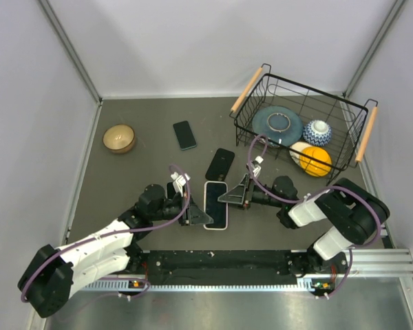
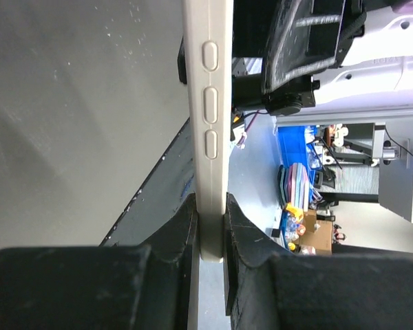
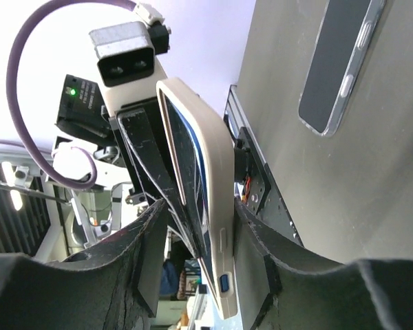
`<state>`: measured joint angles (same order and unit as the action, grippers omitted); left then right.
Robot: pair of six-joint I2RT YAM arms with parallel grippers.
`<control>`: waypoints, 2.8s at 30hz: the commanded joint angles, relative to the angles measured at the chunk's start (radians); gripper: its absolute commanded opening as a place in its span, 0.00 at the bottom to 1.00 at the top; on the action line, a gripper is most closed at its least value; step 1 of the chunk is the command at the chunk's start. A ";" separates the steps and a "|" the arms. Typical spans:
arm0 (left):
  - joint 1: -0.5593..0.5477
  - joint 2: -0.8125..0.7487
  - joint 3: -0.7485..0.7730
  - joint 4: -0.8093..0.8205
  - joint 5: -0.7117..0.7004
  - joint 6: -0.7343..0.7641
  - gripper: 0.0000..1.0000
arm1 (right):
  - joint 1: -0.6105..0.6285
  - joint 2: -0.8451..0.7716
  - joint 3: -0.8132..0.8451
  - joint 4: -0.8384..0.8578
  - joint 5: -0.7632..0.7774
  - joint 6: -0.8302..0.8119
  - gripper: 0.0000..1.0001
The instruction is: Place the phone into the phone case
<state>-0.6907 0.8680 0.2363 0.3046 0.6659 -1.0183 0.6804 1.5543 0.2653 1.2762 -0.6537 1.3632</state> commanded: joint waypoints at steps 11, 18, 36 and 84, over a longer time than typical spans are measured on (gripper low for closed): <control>0.000 0.046 -0.011 0.085 0.064 0.035 0.00 | -0.084 0.024 0.063 0.330 -0.038 -0.003 0.18; 0.002 0.103 0.063 -0.150 -0.052 0.129 0.00 | -0.085 -0.057 0.074 0.056 0.002 -0.178 0.00; 0.000 0.100 0.011 0.103 0.095 0.070 0.00 | -0.087 -0.350 0.172 -0.373 -0.009 -0.352 0.32; 0.017 -0.041 0.310 -0.644 -0.463 0.356 0.99 | -0.225 -0.188 0.287 -1.100 0.184 -0.685 0.00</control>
<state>-0.6765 0.8497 0.5102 -0.2428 0.3202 -0.7265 0.5156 1.3327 0.4866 0.2455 -0.4927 0.7521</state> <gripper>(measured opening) 0.985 0.056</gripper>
